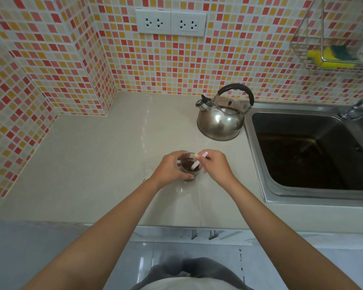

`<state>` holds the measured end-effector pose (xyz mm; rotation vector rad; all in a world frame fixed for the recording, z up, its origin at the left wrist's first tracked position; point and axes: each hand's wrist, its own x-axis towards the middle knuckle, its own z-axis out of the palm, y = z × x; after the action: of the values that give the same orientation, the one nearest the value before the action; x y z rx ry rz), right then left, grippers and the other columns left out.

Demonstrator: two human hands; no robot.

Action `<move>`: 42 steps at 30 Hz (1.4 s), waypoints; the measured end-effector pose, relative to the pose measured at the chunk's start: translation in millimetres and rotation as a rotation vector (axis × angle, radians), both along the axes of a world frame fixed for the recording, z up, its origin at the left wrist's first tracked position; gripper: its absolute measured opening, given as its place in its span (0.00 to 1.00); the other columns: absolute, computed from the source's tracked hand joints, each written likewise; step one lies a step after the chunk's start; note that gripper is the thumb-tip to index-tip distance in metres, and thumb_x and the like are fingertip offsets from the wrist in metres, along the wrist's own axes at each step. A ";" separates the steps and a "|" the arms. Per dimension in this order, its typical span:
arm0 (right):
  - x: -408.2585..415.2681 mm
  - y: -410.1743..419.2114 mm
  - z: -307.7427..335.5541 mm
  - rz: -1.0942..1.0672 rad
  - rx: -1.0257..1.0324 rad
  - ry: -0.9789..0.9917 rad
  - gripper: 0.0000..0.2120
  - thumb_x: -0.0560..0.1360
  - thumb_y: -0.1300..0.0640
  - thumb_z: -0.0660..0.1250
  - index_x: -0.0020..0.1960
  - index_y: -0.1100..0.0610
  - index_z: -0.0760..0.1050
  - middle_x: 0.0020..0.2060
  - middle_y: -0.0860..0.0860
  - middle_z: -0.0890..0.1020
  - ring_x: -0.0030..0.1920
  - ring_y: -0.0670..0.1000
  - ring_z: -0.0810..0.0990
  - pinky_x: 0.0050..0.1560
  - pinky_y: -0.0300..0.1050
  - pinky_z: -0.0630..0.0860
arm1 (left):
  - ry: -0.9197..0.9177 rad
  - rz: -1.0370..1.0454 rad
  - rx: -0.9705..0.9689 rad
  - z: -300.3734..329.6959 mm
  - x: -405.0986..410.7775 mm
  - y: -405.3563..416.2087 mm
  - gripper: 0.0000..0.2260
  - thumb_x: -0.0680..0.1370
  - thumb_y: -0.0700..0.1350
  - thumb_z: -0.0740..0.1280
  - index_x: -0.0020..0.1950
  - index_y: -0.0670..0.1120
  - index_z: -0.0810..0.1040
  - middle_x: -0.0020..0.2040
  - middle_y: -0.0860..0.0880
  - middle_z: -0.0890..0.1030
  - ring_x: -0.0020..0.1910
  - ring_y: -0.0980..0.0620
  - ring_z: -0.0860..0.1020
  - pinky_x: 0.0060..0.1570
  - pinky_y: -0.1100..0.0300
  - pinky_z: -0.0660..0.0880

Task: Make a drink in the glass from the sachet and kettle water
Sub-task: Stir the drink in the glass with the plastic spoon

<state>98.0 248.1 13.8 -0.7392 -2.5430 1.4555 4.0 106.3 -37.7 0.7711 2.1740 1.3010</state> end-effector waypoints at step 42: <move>-7.9 -1.3 -0.2 -0.029 -0.082 -0.008 0.10 0.77 0.58 0.65 0.38 0.56 0.79 0.28 0.53 0.78 0.25 0.48 0.74 0.32 0.39 0.72 | -0.043 0.029 -0.012 2.8 3.0 -1.4 0.35 0.58 0.43 0.83 0.64 0.47 0.77 0.58 0.52 0.81 0.58 0.55 0.79 0.63 0.59 0.75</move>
<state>90.1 246.8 13.6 -0.7922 -2.4804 1.5595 7.0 104.9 -35.0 0.7028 2.1652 1.3056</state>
